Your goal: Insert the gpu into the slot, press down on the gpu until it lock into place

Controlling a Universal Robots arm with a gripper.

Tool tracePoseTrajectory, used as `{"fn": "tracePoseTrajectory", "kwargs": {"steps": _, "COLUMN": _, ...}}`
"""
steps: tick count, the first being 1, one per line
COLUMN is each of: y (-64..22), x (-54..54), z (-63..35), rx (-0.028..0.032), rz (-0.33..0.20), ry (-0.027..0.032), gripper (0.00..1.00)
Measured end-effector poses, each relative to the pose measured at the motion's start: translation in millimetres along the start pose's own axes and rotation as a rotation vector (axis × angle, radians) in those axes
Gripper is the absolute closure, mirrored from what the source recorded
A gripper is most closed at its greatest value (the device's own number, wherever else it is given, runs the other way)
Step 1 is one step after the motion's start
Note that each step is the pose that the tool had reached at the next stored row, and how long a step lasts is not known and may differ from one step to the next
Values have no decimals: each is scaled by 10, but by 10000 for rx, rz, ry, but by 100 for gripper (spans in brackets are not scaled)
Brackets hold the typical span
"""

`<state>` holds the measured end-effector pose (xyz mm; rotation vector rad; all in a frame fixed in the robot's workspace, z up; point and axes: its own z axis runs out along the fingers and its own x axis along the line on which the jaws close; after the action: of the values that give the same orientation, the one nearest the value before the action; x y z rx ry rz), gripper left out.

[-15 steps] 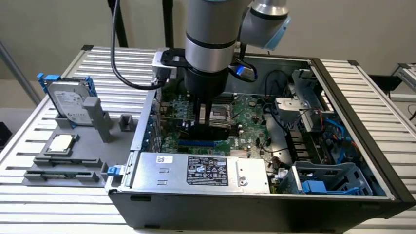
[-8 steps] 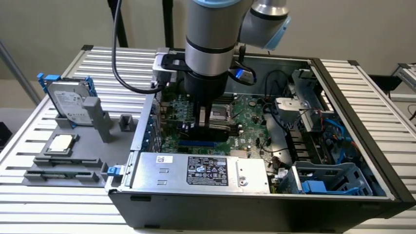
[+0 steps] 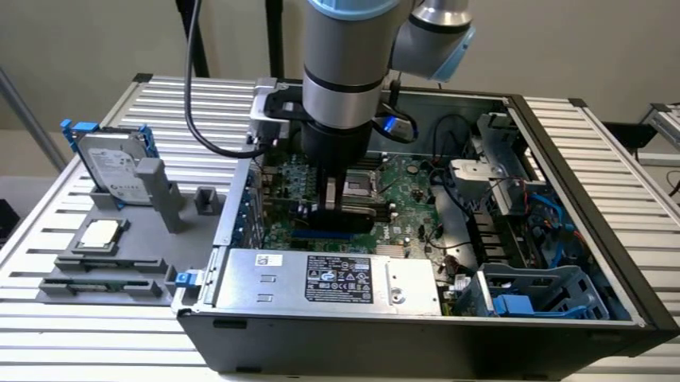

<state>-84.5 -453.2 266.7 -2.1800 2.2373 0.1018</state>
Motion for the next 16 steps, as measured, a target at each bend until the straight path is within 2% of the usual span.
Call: {"fn": "tracePoseTrajectory", "kwargs": {"steps": 16, "y": 10, "x": 3, "z": 55, "rx": -11, "rz": -88, "ry": 3, "gripper": 74}}
